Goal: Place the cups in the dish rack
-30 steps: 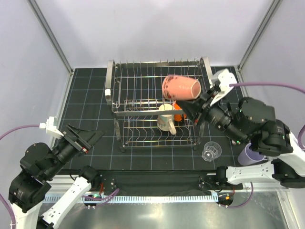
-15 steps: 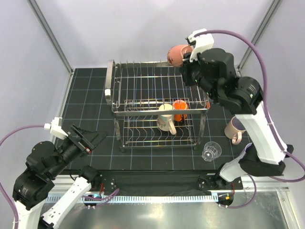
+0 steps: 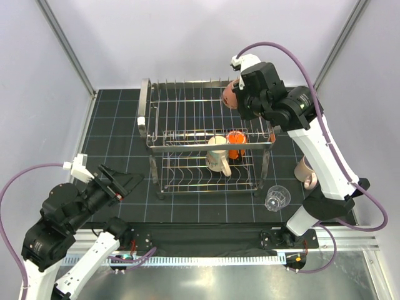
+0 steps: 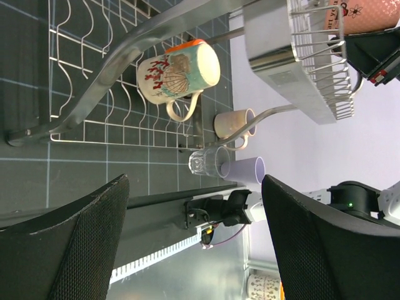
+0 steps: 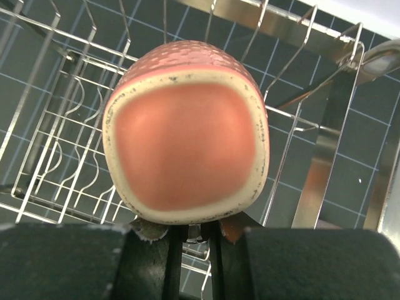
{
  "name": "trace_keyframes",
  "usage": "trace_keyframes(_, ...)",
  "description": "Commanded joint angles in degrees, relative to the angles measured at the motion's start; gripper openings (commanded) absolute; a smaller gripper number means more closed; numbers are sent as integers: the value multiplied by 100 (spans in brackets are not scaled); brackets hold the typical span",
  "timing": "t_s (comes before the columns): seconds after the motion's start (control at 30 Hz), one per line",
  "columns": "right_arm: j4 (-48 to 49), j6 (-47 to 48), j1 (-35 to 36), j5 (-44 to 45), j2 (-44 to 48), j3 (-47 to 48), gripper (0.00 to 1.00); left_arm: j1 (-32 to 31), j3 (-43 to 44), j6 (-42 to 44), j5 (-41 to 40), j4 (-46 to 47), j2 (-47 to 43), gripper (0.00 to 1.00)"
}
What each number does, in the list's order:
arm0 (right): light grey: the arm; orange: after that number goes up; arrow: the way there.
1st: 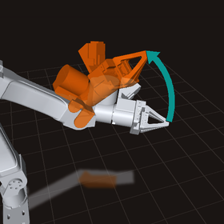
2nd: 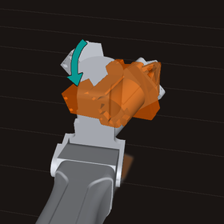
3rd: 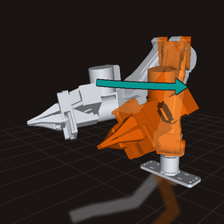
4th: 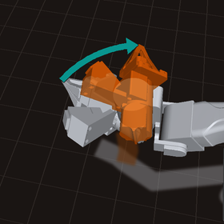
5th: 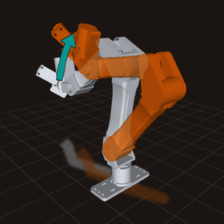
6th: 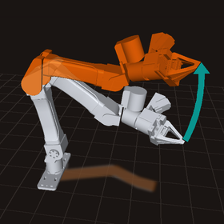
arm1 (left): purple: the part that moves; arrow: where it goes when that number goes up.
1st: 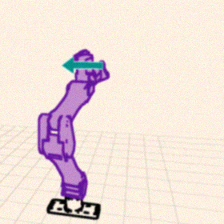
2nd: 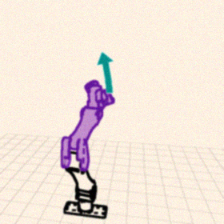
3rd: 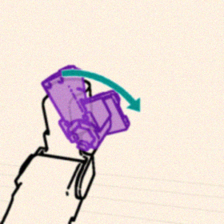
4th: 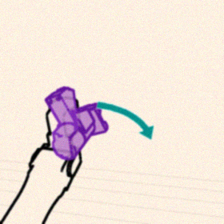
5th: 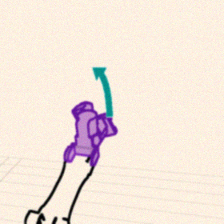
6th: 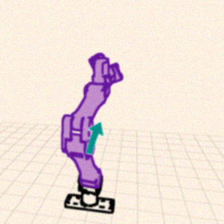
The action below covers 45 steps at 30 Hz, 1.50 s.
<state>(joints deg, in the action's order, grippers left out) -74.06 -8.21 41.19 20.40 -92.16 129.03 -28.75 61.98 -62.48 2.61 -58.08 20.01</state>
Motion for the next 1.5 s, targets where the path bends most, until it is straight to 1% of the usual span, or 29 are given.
trace_keyframes(0.0, 67, 47, -6, 209, 14, -61, 4, -8, -98, 96, 38, 122, 20, 84)
trace_keyframes(0.13, 129, 82, -50, 192, 14, -247, 4, -8, -116, 104, 38, 113, 21, 83)
trace_keyframes(0.23, 137, 100, -111, 122, -30, -291, 5, -16, -116, 95, 38, 96, -23, 84)
trace_keyframes(0.3, 164, 100, -111, 122, -21, -387, 7, -8, -107, 95, 11, 78, -23, 84)
trace_keyframes(0.33, 225, 100, -111, 122, 5, -431, 9, -8, -107, 95, 3, 61, -32, 84)
trace_keyframes(0.43, 348, 82, -129, 122, 102, -616, 19, -8, -89, 104, -24, 17, -32, 84)
trace_keyframes(0.5, 340, 82, -137, 104, 102, -642, 21, -8, -80, 122, -33, -1, -32, 86)
trace_keyframes(0.6, 340, 74, -137, 78, 102, -651, 27, -8, -80, 139, -24, -10, -32, 88)
trace_keyframes(0.63, 340, 56, -129, 87, 102, -643, 31, -8, -72, 148, -15, -19, -15, 88)
trace_keyframes(0.7, 340, 39, -129, 69, 110, -625, 35, -8, -72, 148, -15, -19, -6, 88)
trace_keyframes(0.73, 340, 39, -129, 43, 119, -625, 39, -8, -63, 148, -15, -19, -6, 88)
trace_keyframes(0.83, 357, 30, -137, 17, 163, -634, 46, -8, -45, 166, -6, -36, -6, 89)
trace_keyframes(1.03, 384, 4, -129, -142, 391, -582, 53, -8, -107, 166, -24, -98, -32, 89)
trace_keyframes(1.13, 419, -49, -129, -247, 707, -624, 56, -8, -116, 236, -59, -133, -41, 89)
trace_keyframes(1.2, 463, -84, -129, -282, 989, -677, 57, -8, 42, 385, -155, -255, -6, 90)
trace_keyframes(1.3, 524, -111, -129, -396, 1374, -730, 57, -8, 245, 491, -226, -449, 29, 90)
trace_keyframes(1.33, 559, -111, -129, -414, 1472, -817, 57, -16, 271, 500, -391, -467, 29, 90)
trace_keyframes(1.4, 673, -207, -120, -231, 1892, -976, 57, -8, 254, 500, -445, -511, -40, 91)
trace_keyframes(1.47, 796, -277, -129, 15, 2253, -1344, 57, -8, 192, 447, -454, -502, -102, 91)
